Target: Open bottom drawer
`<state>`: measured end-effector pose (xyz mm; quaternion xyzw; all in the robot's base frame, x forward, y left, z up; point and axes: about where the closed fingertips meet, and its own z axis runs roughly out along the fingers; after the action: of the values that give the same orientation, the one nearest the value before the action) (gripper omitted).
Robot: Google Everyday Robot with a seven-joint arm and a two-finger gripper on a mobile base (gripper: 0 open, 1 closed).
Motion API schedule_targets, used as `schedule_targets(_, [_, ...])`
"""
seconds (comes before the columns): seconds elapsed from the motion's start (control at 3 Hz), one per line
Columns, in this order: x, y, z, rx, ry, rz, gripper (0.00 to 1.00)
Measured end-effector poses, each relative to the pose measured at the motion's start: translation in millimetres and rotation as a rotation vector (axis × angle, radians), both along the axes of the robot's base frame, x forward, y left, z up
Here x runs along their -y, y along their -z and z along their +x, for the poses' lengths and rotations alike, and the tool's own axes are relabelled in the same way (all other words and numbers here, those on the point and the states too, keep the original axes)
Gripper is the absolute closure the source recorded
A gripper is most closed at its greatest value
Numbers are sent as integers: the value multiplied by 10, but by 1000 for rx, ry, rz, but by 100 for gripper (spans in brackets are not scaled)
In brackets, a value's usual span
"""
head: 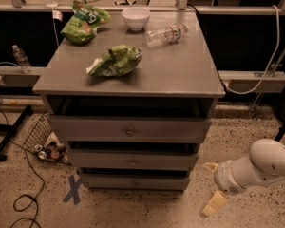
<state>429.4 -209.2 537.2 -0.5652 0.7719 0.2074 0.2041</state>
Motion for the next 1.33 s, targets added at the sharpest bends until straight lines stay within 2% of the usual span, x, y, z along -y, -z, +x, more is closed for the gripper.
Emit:
schedule_targets(0.33, [115, 704, 66, -12, 41, -7, 0])
schedule_targets(0.67, [97, 1210, 78, -41, 54, 32, 0])
schedule_targets(1.0, [75, 1272, 75, -41, 44, 28, 0])
schedule_targets(1.33, [-18, 1544, 62, -41, 3, 13, 0])
